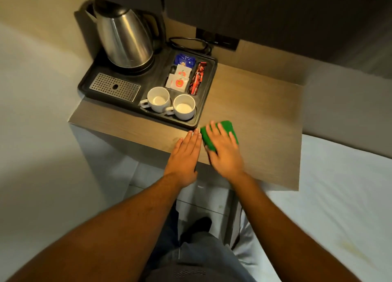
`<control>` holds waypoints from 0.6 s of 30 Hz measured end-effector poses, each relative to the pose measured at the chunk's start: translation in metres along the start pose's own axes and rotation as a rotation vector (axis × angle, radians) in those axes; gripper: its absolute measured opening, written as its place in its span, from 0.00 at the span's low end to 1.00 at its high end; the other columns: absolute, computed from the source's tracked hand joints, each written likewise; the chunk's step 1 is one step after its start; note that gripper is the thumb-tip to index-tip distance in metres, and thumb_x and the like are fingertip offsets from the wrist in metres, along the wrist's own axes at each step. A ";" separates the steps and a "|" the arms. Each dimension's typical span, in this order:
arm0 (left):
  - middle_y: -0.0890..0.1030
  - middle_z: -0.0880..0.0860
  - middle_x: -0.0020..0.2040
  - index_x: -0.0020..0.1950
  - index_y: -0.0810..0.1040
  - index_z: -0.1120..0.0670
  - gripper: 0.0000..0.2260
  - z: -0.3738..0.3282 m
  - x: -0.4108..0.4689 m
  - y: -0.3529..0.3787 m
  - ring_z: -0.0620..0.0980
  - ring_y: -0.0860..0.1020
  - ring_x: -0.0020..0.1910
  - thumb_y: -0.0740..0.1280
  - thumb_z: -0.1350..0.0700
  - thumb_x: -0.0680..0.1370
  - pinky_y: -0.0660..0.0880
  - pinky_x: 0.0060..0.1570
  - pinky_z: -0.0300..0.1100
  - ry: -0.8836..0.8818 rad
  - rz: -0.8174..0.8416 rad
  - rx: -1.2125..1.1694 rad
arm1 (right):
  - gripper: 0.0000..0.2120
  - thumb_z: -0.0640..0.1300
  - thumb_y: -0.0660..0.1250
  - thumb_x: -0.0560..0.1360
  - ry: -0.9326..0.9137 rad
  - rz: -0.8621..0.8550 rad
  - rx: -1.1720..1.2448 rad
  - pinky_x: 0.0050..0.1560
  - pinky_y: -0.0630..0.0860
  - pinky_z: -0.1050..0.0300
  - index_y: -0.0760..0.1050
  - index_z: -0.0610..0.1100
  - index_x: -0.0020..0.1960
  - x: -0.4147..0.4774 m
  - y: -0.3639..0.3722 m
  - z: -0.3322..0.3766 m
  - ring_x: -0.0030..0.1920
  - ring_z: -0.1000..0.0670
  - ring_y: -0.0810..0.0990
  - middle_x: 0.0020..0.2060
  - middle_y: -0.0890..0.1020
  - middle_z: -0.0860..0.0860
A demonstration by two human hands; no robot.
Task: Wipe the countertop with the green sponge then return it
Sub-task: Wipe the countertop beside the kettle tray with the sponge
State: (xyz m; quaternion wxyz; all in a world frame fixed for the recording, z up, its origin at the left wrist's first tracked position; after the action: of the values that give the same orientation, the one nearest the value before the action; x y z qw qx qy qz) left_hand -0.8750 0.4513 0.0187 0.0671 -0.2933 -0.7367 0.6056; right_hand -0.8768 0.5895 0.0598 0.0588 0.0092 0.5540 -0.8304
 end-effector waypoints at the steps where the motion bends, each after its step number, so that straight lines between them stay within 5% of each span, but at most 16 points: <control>1: 0.35 0.57 0.90 0.88 0.34 0.57 0.56 0.000 -0.001 0.001 0.56 0.35 0.88 0.74 0.54 0.76 0.43 0.88 0.58 0.000 0.002 -0.002 | 0.37 0.47 0.63 0.83 -0.022 0.024 -0.009 0.85 0.47 0.43 0.52 0.53 0.88 -0.024 0.005 -0.008 0.88 0.49 0.51 0.88 0.54 0.54; 4: 0.35 0.57 0.90 0.88 0.33 0.57 0.56 0.000 -0.001 -0.001 0.56 0.35 0.88 0.75 0.54 0.76 0.43 0.88 0.58 -0.008 0.011 -0.014 | 0.37 0.45 0.64 0.84 0.036 0.033 -0.004 0.86 0.52 0.40 0.51 0.54 0.88 -0.045 -0.019 -0.063 0.88 0.49 0.52 0.88 0.54 0.56; 11: 0.32 0.56 0.89 0.87 0.31 0.57 0.57 -0.001 -0.003 -0.001 0.57 0.32 0.88 0.74 0.55 0.76 0.41 0.88 0.58 0.004 0.041 -0.019 | 0.29 0.48 0.57 0.89 0.659 -0.155 0.027 0.87 0.47 0.43 0.54 0.45 0.88 0.077 -0.126 -0.206 0.88 0.44 0.51 0.88 0.55 0.46; 13: 0.30 0.56 0.88 0.86 0.29 0.56 0.58 -0.001 -0.001 -0.002 0.57 0.31 0.87 0.75 0.53 0.76 0.40 0.88 0.58 0.000 0.068 -0.008 | 0.28 0.48 0.57 0.89 0.634 -0.141 0.000 0.86 0.47 0.44 0.57 0.44 0.87 0.116 -0.127 -0.182 0.87 0.43 0.53 0.87 0.58 0.44; 18: 0.29 0.56 0.88 0.86 0.29 0.56 0.57 -0.001 -0.001 -0.005 0.56 0.31 0.87 0.74 0.53 0.77 0.39 0.87 0.58 -0.002 0.072 0.005 | 0.32 0.46 0.61 0.87 0.144 -0.022 0.022 0.88 0.45 0.43 0.55 0.52 0.88 0.134 -0.060 -0.034 0.88 0.47 0.50 0.88 0.55 0.50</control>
State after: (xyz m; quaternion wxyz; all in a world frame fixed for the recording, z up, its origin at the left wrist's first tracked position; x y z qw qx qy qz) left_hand -0.8760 0.4514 0.0241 0.0453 -0.3191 -0.7242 0.6097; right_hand -1.0182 0.6322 0.0913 0.0095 0.0633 0.5475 -0.8343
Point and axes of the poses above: each hand's wrist, its own x-axis towards the middle knuckle, its own y-axis out of the palm, z = x × y, the point moved 7 cm from there along x, towards the middle knuckle
